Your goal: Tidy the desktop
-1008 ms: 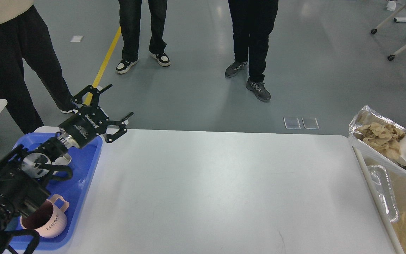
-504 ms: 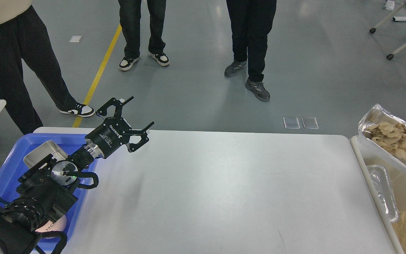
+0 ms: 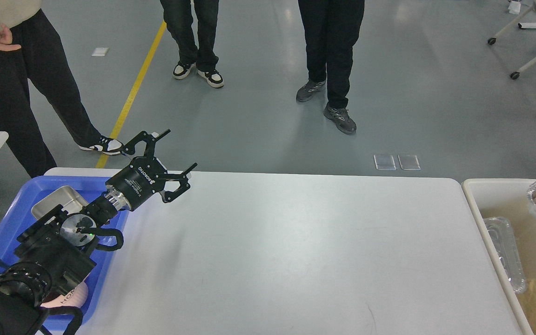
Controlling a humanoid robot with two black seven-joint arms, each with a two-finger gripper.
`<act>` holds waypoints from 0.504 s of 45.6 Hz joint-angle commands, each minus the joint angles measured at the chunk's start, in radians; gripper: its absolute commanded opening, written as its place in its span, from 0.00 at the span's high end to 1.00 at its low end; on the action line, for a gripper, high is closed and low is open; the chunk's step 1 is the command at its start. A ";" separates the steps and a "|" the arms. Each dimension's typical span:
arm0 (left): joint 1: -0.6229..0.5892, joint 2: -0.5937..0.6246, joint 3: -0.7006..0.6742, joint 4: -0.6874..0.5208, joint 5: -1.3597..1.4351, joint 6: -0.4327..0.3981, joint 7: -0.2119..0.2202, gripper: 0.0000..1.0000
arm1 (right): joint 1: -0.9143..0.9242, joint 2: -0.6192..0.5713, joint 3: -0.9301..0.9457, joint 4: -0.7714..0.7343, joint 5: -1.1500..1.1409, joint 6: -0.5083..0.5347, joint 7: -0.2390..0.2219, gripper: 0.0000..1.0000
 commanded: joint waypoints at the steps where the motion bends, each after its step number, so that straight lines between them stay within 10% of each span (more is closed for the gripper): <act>1: 0.000 -0.001 0.000 0.000 -0.002 0.000 -0.002 0.04 | 0.000 0.044 -0.001 -0.062 0.020 -0.020 0.000 1.00; 17: 0.001 0.004 -0.005 0.000 -0.002 0.011 -0.006 0.04 | -0.002 0.137 -0.001 -0.123 0.047 -0.088 -0.005 1.00; 18: 0.001 0.004 -0.005 0.000 -0.002 0.011 -0.006 0.04 | -0.002 0.140 -0.001 -0.126 0.049 -0.089 -0.005 0.92; 20: 0.003 0.004 -0.005 0.000 -0.002 0.011 -0.006 0.04 | 0.000 0.148 0.000 -0.132 0.049 -0.097 -0.005 0.36; 23: 0.008 0.004 -0.005 0.000 -0.001 0.011 -0.006 0.04 | 0.000 0.157 0.000 -0.139 0.059 -0.100 -0.003 0.07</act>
